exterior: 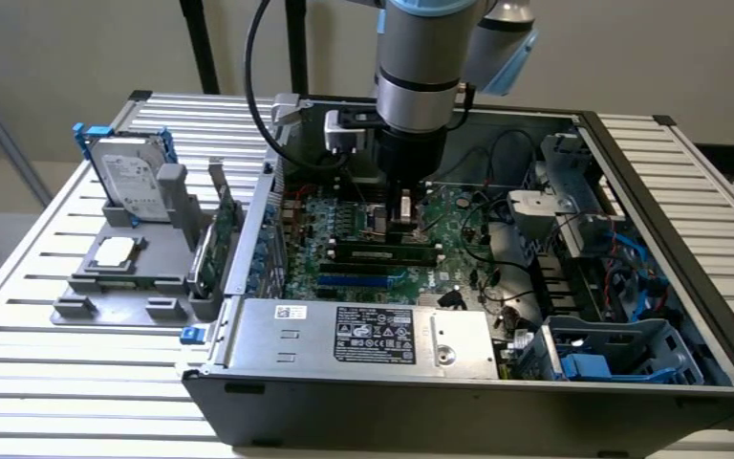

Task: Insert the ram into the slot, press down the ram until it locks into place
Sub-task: 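Press down the ram until it locks into place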

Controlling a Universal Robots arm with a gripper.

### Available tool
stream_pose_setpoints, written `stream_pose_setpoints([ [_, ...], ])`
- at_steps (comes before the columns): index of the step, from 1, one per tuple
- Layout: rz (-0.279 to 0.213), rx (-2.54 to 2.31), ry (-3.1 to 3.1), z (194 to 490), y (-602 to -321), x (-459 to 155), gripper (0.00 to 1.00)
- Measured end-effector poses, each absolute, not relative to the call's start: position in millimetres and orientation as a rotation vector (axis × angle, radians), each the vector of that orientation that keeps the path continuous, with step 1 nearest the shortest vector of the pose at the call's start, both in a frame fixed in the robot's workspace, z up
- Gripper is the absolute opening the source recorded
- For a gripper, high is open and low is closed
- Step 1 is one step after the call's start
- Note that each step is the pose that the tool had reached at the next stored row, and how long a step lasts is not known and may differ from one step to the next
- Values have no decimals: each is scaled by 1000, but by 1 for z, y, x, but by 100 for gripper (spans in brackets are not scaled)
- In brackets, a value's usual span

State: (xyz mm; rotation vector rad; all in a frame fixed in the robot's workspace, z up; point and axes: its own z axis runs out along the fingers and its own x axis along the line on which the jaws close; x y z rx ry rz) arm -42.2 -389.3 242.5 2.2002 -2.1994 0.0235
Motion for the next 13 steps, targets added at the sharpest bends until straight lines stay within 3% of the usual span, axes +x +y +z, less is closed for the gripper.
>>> stream_pose_setpoints([
  [13,23,2200,-2199,233,-388,-43,11],
])
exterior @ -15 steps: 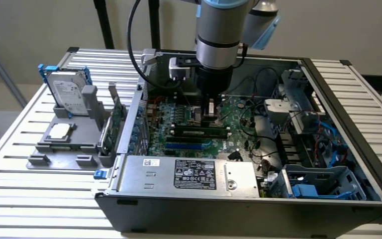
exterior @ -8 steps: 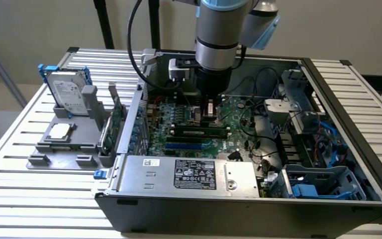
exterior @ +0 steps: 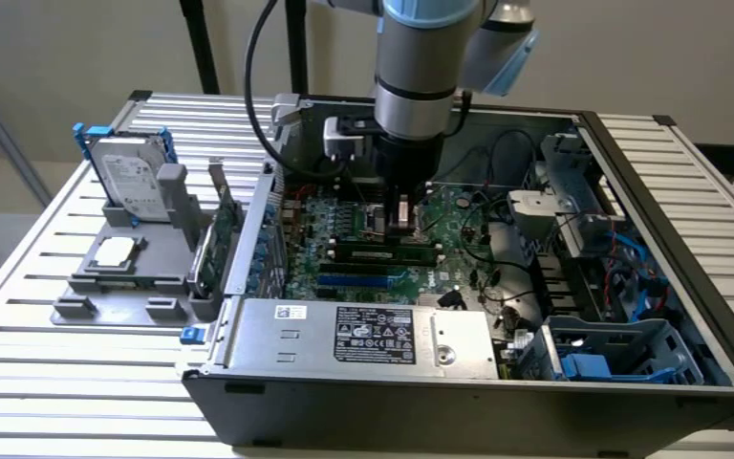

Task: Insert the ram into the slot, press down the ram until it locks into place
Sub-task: 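Press down the ram until it locks into place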

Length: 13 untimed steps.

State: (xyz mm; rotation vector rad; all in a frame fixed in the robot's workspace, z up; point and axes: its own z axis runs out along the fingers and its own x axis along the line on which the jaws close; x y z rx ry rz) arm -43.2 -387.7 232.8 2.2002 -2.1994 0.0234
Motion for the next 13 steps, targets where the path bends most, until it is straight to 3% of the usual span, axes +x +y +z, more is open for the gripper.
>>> stream_pose_setpoints([
  [9,24,2199,-2199,226,-388,-44,11],
  [13,22,2199,-2200,239,-388,-44,11],
])
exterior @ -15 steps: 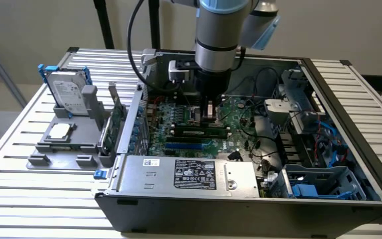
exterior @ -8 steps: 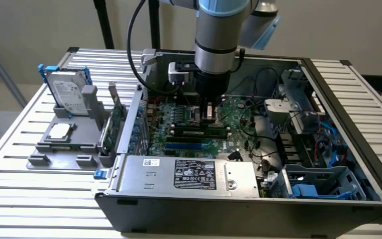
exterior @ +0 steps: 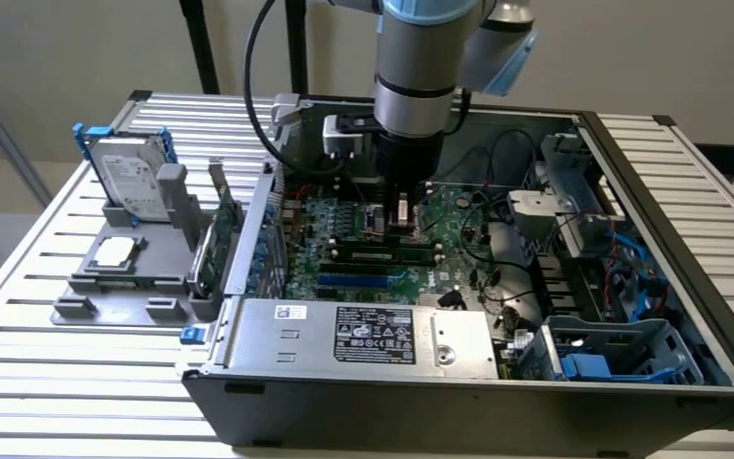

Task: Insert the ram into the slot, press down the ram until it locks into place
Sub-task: 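Press down the ram until it locks into place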

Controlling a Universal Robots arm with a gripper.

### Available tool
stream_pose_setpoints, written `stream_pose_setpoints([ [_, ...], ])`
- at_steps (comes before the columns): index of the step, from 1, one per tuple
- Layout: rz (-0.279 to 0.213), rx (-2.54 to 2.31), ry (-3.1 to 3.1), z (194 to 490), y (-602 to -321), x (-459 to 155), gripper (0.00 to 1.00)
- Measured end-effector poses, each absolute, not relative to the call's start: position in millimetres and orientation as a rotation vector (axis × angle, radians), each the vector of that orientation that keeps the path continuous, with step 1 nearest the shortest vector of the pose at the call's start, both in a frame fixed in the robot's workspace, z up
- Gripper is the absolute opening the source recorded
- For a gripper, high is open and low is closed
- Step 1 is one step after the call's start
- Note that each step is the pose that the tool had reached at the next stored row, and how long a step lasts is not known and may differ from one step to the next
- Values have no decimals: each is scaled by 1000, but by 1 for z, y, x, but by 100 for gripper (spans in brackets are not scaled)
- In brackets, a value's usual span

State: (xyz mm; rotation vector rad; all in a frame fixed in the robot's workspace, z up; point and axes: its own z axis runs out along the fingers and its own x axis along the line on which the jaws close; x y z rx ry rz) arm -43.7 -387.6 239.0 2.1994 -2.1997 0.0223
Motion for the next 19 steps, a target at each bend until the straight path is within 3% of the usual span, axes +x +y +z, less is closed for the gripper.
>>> stream_pose_setpoints([
  [8,22,2199,-2199,273,-388,-43,11],
  [19,22,2199,-2199,276,-388,-42,11],
])
